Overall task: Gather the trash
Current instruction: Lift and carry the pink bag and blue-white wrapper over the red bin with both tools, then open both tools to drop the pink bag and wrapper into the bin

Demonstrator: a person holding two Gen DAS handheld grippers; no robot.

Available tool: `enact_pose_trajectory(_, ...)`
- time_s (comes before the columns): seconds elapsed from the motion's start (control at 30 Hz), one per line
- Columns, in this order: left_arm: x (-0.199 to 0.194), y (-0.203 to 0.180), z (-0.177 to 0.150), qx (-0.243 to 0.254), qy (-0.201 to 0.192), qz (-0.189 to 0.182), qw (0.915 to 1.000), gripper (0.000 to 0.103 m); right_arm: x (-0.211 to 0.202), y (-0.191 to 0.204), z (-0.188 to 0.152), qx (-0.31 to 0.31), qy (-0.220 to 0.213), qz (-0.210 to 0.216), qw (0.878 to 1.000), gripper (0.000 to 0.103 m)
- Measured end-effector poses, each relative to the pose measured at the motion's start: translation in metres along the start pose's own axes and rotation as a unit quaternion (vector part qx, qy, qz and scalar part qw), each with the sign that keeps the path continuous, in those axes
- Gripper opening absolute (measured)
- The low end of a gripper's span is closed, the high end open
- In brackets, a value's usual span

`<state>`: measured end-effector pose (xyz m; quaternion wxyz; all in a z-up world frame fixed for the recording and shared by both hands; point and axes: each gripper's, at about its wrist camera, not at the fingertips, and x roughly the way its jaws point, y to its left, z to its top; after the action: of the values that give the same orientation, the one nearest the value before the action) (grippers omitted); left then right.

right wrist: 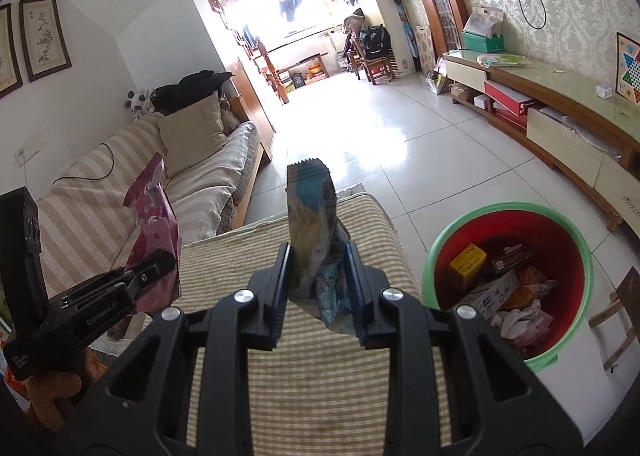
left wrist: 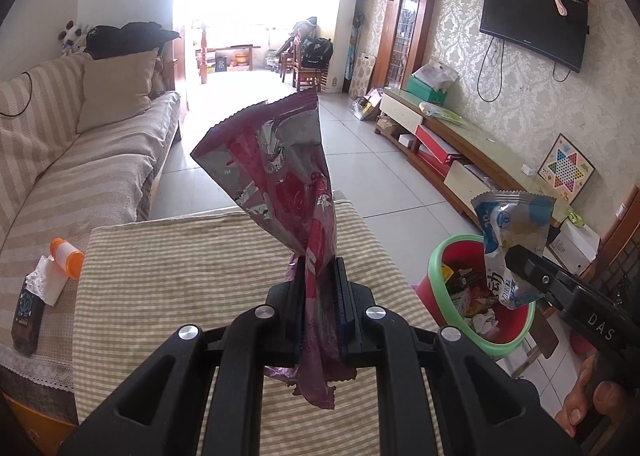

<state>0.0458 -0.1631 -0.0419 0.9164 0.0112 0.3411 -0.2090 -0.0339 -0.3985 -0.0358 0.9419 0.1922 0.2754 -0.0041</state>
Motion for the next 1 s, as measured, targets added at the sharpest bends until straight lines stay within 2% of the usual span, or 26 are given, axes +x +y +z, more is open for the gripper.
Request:
enact_pose_trajectory(0.57,0.03,-0.081,0.013,0.06,0.014,-0.071,0.9956,0.01,-0.022,-0.071,0.016,0.049,-0.039,-0.066,0.996,0.026)
enact_pose_trajectory(0.83,0.054,-0.124,0.006,0.104,0.038,-0.108,0.988,0.01,-0.037,-0.11,0.005,0.084,-0.045,-0.099,0.99,0.026)
enact_pose_trajectory(1.0,0.077,-0.15,0.001,0.117,0.067,-0.132,0.9821,0.01,-0.048,-0.132,-0.006,0.101,-0.044,-0.121,0.987,0.026)
